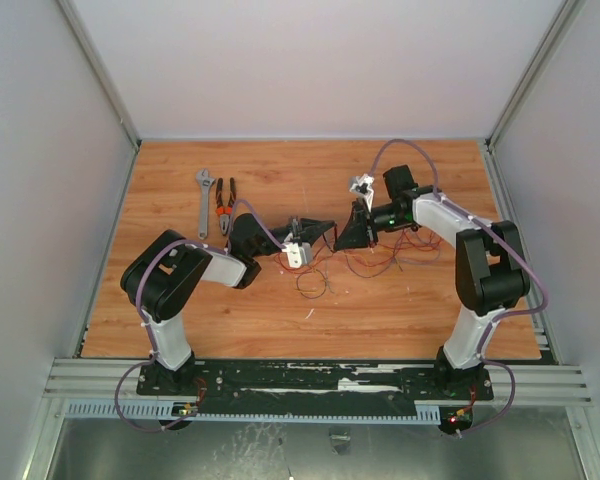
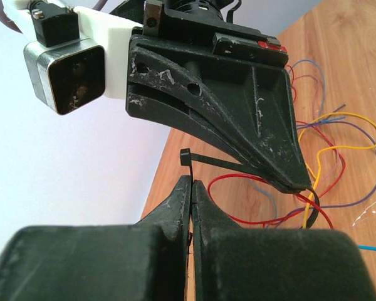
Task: Zip-tie the wires
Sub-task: Tie the cable at the center of the board.
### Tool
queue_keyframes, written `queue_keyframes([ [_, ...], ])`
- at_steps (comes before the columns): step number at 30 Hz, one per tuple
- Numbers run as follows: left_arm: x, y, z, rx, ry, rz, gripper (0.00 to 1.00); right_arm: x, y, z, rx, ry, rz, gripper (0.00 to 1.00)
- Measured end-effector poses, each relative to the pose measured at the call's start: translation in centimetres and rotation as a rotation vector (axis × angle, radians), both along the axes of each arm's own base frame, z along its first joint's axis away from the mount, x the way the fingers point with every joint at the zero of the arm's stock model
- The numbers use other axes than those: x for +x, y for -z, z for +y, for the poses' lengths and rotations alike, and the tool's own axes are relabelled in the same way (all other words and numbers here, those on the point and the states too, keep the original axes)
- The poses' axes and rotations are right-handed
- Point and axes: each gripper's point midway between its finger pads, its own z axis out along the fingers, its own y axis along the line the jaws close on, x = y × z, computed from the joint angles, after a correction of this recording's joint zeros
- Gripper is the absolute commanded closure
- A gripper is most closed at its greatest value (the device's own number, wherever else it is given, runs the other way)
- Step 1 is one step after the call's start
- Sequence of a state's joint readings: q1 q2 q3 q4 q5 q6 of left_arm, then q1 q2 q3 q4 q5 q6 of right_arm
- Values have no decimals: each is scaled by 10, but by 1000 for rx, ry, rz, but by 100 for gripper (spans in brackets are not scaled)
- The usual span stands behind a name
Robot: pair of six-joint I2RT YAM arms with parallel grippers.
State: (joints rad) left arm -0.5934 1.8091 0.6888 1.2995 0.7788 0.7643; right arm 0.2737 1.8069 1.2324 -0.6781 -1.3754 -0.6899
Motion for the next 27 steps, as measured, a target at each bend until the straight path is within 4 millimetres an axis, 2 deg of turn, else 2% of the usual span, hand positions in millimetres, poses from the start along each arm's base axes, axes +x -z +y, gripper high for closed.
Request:
queue_keyframes([
  [7, 1, -1, 0, 2, -9, -21, 100, 3, -6, 1, 6, -10, -1, 100],
  [27, 0, -6, -2, 6, -16, -72, 100, 5, -7, -2, 13, -12, 51, 100],
])
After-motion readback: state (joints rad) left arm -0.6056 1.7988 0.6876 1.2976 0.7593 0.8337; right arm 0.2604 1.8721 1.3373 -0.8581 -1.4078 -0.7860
